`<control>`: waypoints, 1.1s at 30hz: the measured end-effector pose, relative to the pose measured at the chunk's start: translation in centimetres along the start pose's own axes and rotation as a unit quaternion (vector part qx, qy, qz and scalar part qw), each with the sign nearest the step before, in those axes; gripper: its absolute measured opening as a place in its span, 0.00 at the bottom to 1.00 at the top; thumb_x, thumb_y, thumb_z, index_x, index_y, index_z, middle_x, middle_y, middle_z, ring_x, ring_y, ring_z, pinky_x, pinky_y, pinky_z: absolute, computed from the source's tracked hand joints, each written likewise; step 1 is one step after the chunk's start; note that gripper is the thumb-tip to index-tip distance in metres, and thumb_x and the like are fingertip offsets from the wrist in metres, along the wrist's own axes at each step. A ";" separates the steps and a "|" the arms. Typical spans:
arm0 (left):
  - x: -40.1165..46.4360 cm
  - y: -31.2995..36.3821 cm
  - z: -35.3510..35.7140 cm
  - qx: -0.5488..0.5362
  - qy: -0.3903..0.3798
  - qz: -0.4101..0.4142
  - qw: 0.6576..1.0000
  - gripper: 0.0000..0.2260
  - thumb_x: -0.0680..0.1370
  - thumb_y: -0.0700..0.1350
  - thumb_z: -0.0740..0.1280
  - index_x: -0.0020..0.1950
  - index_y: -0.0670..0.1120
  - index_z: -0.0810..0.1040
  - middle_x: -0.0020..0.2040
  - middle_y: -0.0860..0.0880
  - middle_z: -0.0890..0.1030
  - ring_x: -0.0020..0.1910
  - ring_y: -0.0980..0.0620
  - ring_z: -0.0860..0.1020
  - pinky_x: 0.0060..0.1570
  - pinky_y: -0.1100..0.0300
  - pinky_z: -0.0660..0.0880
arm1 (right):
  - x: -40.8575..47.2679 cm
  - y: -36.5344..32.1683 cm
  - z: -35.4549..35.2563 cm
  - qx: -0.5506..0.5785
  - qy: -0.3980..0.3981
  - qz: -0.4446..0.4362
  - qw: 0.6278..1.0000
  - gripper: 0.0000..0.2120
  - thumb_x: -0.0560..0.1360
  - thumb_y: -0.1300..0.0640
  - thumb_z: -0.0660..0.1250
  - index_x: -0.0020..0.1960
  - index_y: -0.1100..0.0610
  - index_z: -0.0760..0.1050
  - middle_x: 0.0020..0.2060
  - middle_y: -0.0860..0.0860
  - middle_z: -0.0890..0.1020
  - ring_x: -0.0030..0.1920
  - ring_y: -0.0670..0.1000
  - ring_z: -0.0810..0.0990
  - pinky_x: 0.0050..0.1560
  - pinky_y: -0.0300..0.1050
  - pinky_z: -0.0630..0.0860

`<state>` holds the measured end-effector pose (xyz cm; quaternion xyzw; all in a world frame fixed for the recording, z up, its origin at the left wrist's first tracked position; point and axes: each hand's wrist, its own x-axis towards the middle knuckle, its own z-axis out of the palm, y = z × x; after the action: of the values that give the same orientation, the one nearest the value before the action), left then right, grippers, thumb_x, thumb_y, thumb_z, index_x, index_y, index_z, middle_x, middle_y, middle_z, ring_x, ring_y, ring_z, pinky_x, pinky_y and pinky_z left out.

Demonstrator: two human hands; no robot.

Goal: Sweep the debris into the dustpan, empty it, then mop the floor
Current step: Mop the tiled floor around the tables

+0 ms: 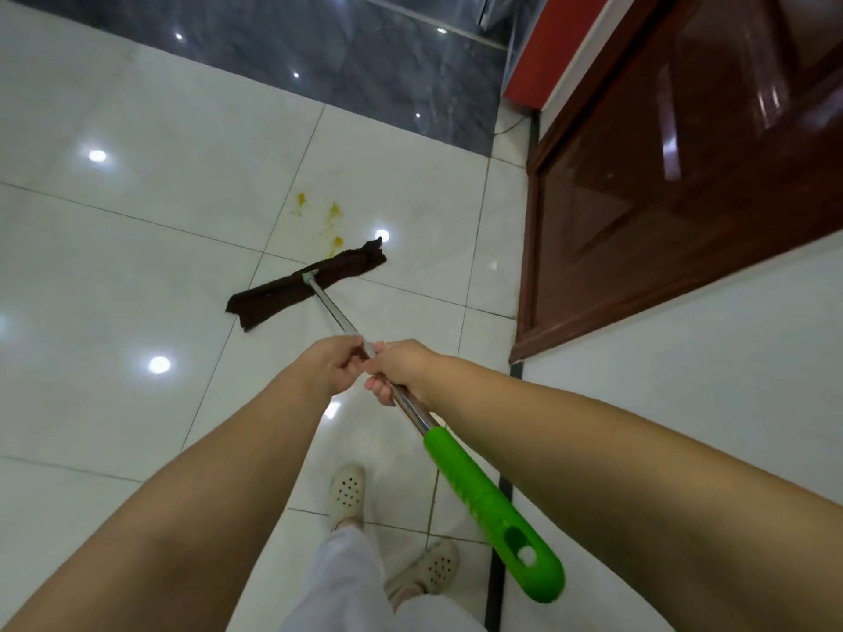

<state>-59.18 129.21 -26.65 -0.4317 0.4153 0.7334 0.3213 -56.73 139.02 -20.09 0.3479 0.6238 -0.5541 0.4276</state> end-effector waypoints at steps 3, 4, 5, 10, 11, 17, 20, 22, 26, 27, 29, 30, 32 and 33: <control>1.2 2.4 -0.2 0.029 -0.011 -0.002 1.000 0.12 0.81 0.33 0.53 0.39 0.35 0.70 0.38 0.41 0.74 0.33 0.51 0.76 0.28 0.68 0.76 | 0.8 -1.9 0.6 0.042 -0.013 0.003 0.999 0.09 0.79 0.66 0.60 0.42 0.56 0.71 0.31 0.55 0.71 0.14 0.43 0.67 0.18 0.29 0.66; 1.7 3.2 -0.2 0.029 -0.016 -0.007 0.999 0.12 0.82 0.33 0.53 0.40 0.35 0.69 0.40 0.40 0.74 0.35 0.50 0.76 0.29 0.66 0.78 | 0.9 -2.4 0.7 0.064 -0.026 0.011 0.998 0.09 0.79 0.66 0.60 0.42 0.56 0.70 0.31 0.55 0.71 0.14 0.43 0.67 0.17 0.29 0.66; 2.0 3.9 -0.1 0.027 -0.017 -0.010 0.999 0.11 0.82 0.34 0.53 0.41 0.35 0.69 0.41 0.39 0.75 0.35 0.49 0.77 0.32 0.64 0.79 | 0.9 -3.0 0.7 0.103 -0.044 0.024 0.993 0.09 0.80 0.66 0.59 0.42 0.57 0.69 0.30 0.54 0.71 0.14 0.42 0.67 0.16 0.29 0.66; 2.4 6.6 1.1 0.046 -0.017 -0.002 0.999 0.08 0.83 0.36 0.53 0.48 0.35 0.69 0.41 0.40 0.76 0.34 0.49 0.78 0.40 0.60 0.79 | 0.5 -5.3 0.1 0.350 -0.123 0.058 0.927 0.13 0.82 0.63 0.55 0.39 0.59 0.67 0.19 0.53 0.71 0.14 0.43 0.66 0.16 0.28 0.65; 2.2 6.8 1.2 0.045 -0.017 -0.005 0.999 0.08 0.83 0.36 0.53 0.47 0.35 0.69 0.42 0.40 0.76 0.35 0.49 0.78 0.42 0.58 0.79 | 0.3 -5.4 0.1 0.366 -0.126 0.062 0.920 0.13 0.83 0.62 0.55 0.39 0.58 0.67 0.19 0.53 0.71 0.14 0.42 0.65 0.15 0.27 0.64; 0.2 5.6 1.0 0.053 -0.027 -0.055 0.997 0.08 0.82 0.36 0.54 0.45 0.35 0.68 0.40 0.38 0.77 0.27 0.47 0.81 0.35 0.57 0.80 | -2.7 -4.2 -0.1 0.378 -0.119 0.092 0.913 0.13 0.82 0.63 0.55 0.39 0.56 0.66 0.18 0.53 0.72 0.13 0.43 0.63 0.15 0.28 0.62; -1.3 4.3 1.3 0.075 -0.039 -0.072 0.994 0.09 0.82 0.36 0.54 0.45 0.35 0.69 0.38 0.38 0.77 0.23 0.47 0.80 0.40 0.55 0.80 | -4.9 -3.1 -0.3 0.381 -0.100 0.105 0.913 0.09 0.82 0.63 0.55 0.44 0.57 0.68 0.18 0.53 0.72 0.13 0.43 0.64 0.14 0.29 0.63; -2.5 3.5 1.6 0.091 -0.040 -0.077 0.992 0.10 0.82 0.35 0.53 0.43 0.34 0.69 0.34 0.38 0.78 0.19 0.48 0.79 0.35 0.57 0.80 | -6.2 -2.5 -0.4 0.385 -0.088 0.108 0.912 0.06 0.82 0.63 0.55 0.48 0.56 0.68 0.18 0.53 0.70 0.13 0.43 0.64 0.13 0.30 0.63; -4.4 2.4 1.6 0.094 -0.033 -0.083 0.992 0.12 0.81 0.33 0.54 0.39 0.35 0.69 0.23 0.40 0.77 0.16 0.49 0.77 0.16 0.60 0.74 | -7.8 -1.7 -0.6 0.376 -0.100 0.121 0.913 0.13 0.82 0.63 0.55 0.39 0.63 0.69 0.17 0.53 0.69 0.12 0.43 0.64 0.14 0.29 0.63; -4.7 2.3 1.6 0.094 -0.033 -0.084 0.991 0.11 0.80 0.32 0.55 0.38 0.35 0.69 0.25 0.40 0.77 0.16 0.49 0.77 0.16 0.60 0.74 | -8.0 -1.7 -0.6 0.373 -0.103 0.122 0.914 0.14 0.82 0.62 0.55 0.38 0.63 0.68 0.17 0.53 0.69 0.12 0.44 0.64 0.14 0.29 0.63; -4.8 2.2 1.7 0.088 -0.028 -0.085 0.992 0.11 0.80 0.32 0.55 0.38 0.35 0.70 0.30 0.40 0.75 0.22 0.48 0.78 0.16 0.61 0.75 | -8.2 -1.7 -0.8 0.361 -0.100 0.122 0.919 0.15 0.82 0.62 0.55 0.38 0.63 0.68 0.16 0.53 0.68 0.12 0.44 0.64 0.13 0.29 0.63; -4.8 2.2 1.8 0.083 -0.026 -0.085 0.993 0.11 0.80 0.32 0.55 0.39 0.36 0.70 0.33 0.40 0.74 0.26 0.48 0.78 0.17 0.61 0.75 | -8.2 -1.8 -0.9 0.355 -0.097 0.122 0.922 0.15 0.83 0.61 0.55 0.38 0.62 0.68 0.16 0.53 0.67 0.12 0.44 0.64 0.13 0.29 0.63; -4.5 2.2 2.3 0.066 -0.026 -0.087 0.994 0.11 0.81 0.33 0.55 0.39 0.36 0.70 0.35 0.41 0.73 0.32 0.49 0.75 0.19 0.61 0.76 | -7.9 -2.0 -1.3 0.346 -0.094 0.122 0.926 0.14 0.82 0.60 0.57 0.38 0.61 0.67 0.17 0.52 0.67 0.12 0.44 0.64 0.13 0.29 0.63; -4.4 2.2 2.6 0.055 -0.029 -0.088 0.994 0.12 0.81 0.33 0.54 0.39 0.36 0.69 0.35 0.41 0.72 0.33 0.49 0.74 0.23 0.61 0.78 | -7.8 -2.1 -1.5 0.340 -0.092 0.125 0.927 0.14 0.82 0.60 0.57 0.38 0.61 0.68 0.17 0.52 0.67 0.12 0.43 0.64 0.14 0.29 0.63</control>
<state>-60.10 130.02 -21.25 -0.4265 0.4060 0.6906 0.4199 -55.81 140.54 -12.09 0.4952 0.3070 -0.7047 0.4049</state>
